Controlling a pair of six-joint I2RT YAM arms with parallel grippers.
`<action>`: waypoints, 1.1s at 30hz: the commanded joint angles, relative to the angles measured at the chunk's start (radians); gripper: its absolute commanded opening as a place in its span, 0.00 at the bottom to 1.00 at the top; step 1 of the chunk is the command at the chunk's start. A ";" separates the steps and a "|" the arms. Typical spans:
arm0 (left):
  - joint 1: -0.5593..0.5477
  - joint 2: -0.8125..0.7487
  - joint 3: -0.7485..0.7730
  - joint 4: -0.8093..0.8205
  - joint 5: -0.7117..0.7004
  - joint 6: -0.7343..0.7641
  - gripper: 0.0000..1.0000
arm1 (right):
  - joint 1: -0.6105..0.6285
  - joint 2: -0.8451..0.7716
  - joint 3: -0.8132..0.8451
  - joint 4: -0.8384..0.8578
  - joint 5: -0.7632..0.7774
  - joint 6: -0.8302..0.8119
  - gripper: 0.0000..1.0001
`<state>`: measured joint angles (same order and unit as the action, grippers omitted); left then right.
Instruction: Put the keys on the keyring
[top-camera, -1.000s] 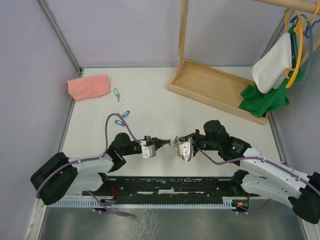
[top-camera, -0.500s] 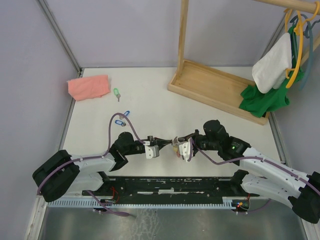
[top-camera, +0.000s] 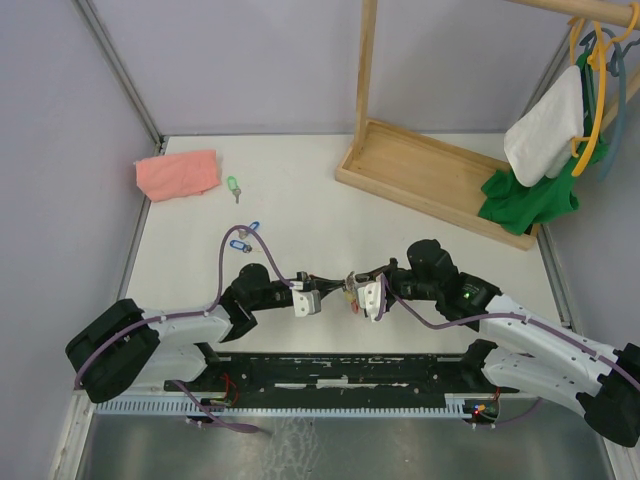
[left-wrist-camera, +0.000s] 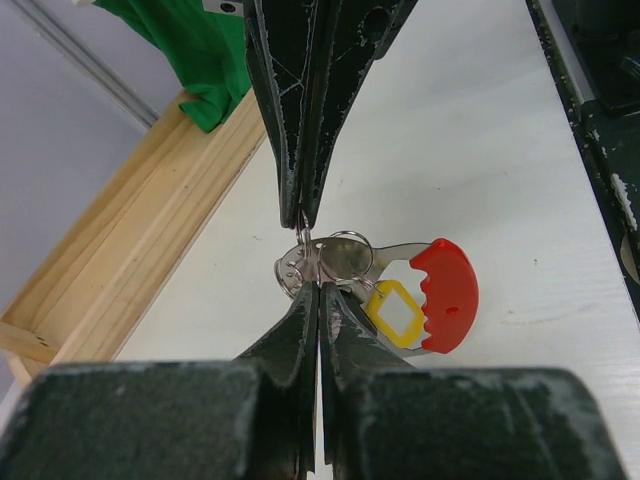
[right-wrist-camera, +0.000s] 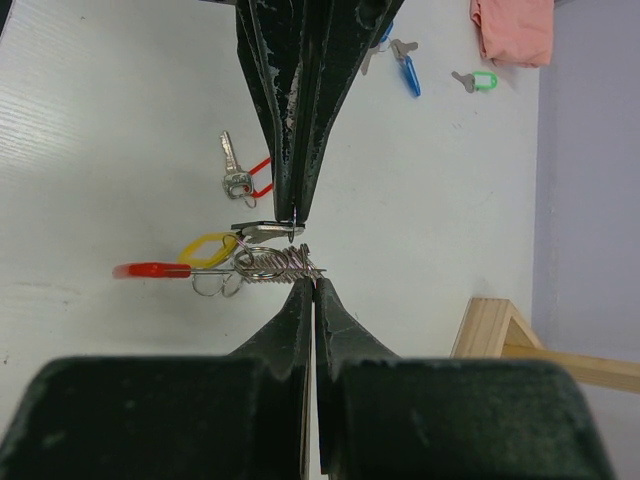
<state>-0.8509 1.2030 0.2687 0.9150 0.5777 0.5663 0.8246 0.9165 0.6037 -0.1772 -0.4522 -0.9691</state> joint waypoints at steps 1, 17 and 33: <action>-0.006 -0.005 0.034 0.035 -0.022 0.041 0.03 | 0.004 -0.008 0.040 0.051 -0.023 0.013 0.01; -0.008 -0.015 0.031 0.051 -0.016 0.029 0.03 | 0.003 0.002 0.048 0.034 -0.027 0.018 0.01; -0.010 -0.015 0.035 0.060 -0.008 0.020 0.03 | 0.003 0.004 0.050 0.035 -0.026 0.025 0.01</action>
<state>-0.8547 1.2026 0.2687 0.9154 0.5694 0.5663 0.8246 0.9249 0.6037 -0.1822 -0.4599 -0.9607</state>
